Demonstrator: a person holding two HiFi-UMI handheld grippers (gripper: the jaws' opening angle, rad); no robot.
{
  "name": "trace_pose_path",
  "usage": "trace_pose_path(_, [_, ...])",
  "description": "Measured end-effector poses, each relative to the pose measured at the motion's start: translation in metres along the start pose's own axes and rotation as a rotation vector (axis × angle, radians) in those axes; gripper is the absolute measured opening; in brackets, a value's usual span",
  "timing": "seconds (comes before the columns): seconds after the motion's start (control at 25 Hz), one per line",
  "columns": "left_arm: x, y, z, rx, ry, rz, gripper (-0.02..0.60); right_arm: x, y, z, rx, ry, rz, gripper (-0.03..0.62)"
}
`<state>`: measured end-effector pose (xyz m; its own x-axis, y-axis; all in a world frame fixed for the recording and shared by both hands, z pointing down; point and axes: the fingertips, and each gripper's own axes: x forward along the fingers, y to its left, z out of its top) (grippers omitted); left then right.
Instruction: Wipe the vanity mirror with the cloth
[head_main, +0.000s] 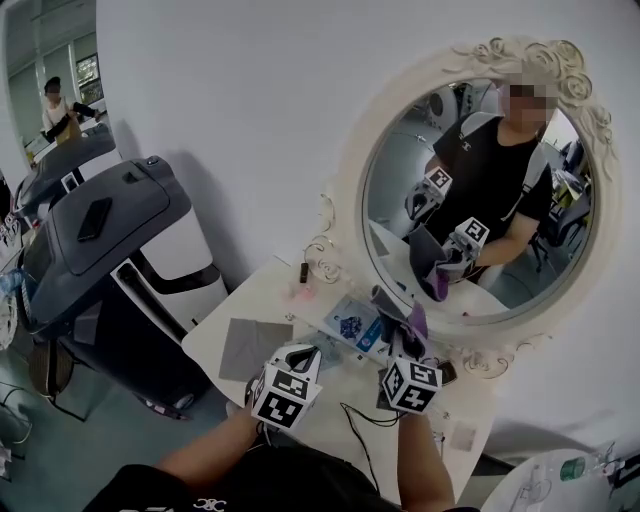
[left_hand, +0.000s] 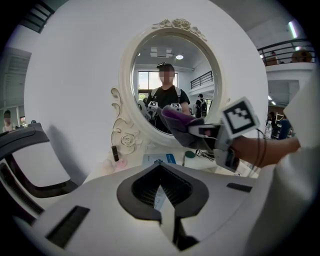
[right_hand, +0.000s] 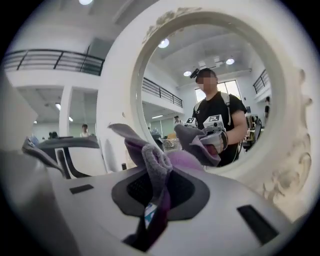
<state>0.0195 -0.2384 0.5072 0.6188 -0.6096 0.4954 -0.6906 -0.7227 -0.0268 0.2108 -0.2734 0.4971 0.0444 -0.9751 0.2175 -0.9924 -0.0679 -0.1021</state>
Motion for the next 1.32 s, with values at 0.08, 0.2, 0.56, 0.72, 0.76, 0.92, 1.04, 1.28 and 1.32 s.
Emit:
trace_pose_path(0.08, [0.004, -0.006, 0.000, 0.008, 0.002, -0.017, 0.000, -0.039, 0.001, -0.020, 0.082, -0.021, 0.003, 0.043])
trace_pose_path(0.2, [0.012, -0.022, -0.001, 0.034, 0.011, -0.059, 0.000, -0.080, -0.013, -0.063, 0.101, 0.032, -0.069, 0.041])
trace_pose_path(0.56, [0.047, -0.088, -0.002, 0.084, 0.025, -0.199, 0.000, -0.114, -0.038, -0.062, -0.041, 0.011, -0.135, 0.041])
trace_pose_path(0.72, [0.053, -0.102, 0.005, 0.103, 0.019, -0.219, 0.000, -0.120, -0.040, -0.047, -0.025, -0.020, -0.139, 0.041])
trace_pose_path(0.76, [0.054, -0.103, 0.006, 0.107, 0.017, -0.221, 0.000, -0.121, -0.040, -0.044, -0.024, -0.027, -0.141, 0.041])
trace_pose_path(0.92, [0.056, -0.104, 0.005, 0.118, 0.018, -0.224, 0.000, -0.124, -0.039, -0.036, -0.075, -0.056, -0.160, 0.041])
trace_pose_path(1.04, [0.056, -0.103, 0.004, 0.104, 0.018, -0.222, 0.000, -0.122, -0.031, -0.033, -0.117, -0.059, -0.145, 0.041])
trace_pose_path(1.28, [0.051, -0.103, 0.002, 0.117, 0.021, -0.219, 0.000, -0.123, -0.031, -0.042, 0.010, -0.042, -0.115, 0.041])
trace_pose_path(1.32, [0.049, -0.104, 0.001, 0.122, 0.024, -0.219, 0.000, -0.123, -0.033, -0.043, 0.024, -0.041, -0.115, 0.041])
